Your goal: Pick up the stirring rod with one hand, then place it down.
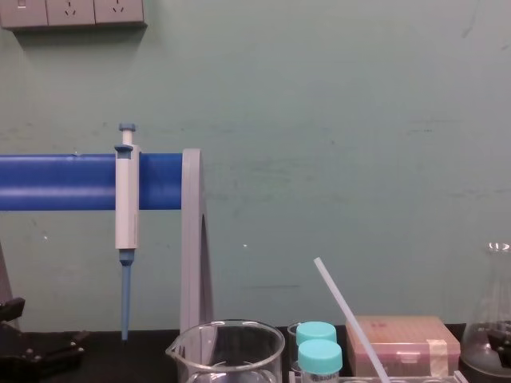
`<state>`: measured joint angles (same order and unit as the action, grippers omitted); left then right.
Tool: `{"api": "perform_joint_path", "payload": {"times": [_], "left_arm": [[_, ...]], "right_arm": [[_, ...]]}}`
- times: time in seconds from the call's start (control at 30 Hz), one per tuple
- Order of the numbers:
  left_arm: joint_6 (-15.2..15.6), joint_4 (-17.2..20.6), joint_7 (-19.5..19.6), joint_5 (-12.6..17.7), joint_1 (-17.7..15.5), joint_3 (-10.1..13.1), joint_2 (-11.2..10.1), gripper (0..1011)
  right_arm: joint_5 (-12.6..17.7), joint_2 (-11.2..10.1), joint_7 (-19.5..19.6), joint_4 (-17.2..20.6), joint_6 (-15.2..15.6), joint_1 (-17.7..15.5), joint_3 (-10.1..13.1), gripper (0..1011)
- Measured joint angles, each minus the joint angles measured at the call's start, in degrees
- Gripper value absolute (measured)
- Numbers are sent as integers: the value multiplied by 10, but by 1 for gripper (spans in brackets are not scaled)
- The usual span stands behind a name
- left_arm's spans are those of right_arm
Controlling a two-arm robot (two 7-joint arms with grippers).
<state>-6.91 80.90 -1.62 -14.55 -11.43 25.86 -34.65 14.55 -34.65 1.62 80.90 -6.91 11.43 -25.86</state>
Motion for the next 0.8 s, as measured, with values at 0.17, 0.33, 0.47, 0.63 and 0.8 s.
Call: {"api": "perform_joint_path", "payload": {"times": [0.17,0.33,0.47,0.63,0.8], "left_arm": [[0,0,0,0,0,0,0,1000],[0,0,0,0,0,0,0,1000],[0,0,0,0,0,0,0,1000],[0,0,0,0,0,0,0,1000],[0,0,0,0,0,0,0,1000]], "right_arm": [[0,0,0,0,0,0,0,1003],[2,3,-1,0,-1,0,6,1003],[34,9,-32,2,-2,9,26,1003],[82,18,-87,14,6,27,42,1003],[142,36,-163,25,44,57,48,1003]]}}
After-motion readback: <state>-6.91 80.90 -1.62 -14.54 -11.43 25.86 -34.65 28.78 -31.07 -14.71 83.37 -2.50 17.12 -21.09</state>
